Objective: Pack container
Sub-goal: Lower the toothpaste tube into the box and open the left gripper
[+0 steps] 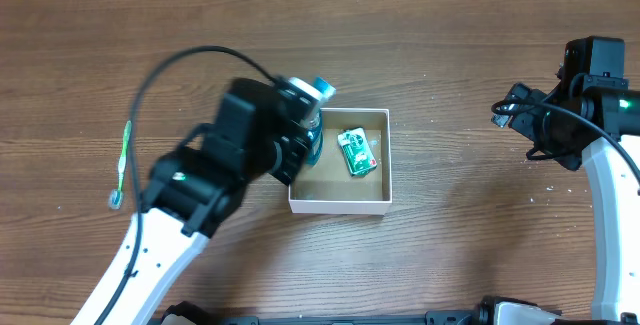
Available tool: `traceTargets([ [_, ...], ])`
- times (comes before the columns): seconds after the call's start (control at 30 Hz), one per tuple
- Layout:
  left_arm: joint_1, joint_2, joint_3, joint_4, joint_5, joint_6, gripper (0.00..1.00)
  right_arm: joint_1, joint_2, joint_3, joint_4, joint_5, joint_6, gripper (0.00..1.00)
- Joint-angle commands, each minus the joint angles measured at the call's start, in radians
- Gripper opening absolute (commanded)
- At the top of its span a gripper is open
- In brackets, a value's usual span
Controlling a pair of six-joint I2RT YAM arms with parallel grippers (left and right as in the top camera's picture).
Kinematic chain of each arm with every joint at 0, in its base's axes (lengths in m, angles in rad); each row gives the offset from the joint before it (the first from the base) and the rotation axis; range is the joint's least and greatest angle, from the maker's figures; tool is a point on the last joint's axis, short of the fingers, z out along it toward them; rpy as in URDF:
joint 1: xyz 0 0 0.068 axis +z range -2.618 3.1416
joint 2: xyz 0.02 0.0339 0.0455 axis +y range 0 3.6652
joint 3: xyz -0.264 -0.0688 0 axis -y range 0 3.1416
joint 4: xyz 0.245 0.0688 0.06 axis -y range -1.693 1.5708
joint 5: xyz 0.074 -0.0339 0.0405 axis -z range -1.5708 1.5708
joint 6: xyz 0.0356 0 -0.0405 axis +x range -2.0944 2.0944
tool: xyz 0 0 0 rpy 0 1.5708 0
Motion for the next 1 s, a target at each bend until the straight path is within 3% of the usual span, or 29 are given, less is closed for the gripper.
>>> traceTargets([
  [0.0,-0.093,0.1,0.003,0.0,0.003,0.196,0.04,-0.003,-0.006,-0.002,0.003,0.001,-0.005,1.0],
  [0.23,-0.177,0.375,0.003,-0.018,-0.008,0.477,0.04,-0.003,-0.006,-0.002,0.004,0.001,-0.005,1.0],
  [0.53,-0.174,0.571,0.003,-0.063,-0.063,0.492,0.08,-0.003,-0.006,-0.002,0.01,0.001,-0.005,1.0],
  [0.6,-0.174,0.573,0.003,-0.07,-0.063,0.492,0.19,-0.003,-0.006,-0.002,0.01,0.001,-0.005,1.0],
  [0.67,-0.174,0.572,0.005,-0.071,-0.073,0.491,0.47,-0.003,-0.006,-0.002,0.01,0.001,-0.005,1.0],
  [0.9,-0.18,0.402,0.143,-0.197,-0.112,0.345,0.79,-0.003,-0.006,-0.002,0.01,0.002,-0.005,1.0],
  [0.97,-0.174,0.272,0.196,-0.233,-0.164,0.207,0.94,-0.003,-0.006,-0.002,0.01,0.002,-0.005,1.0],
])
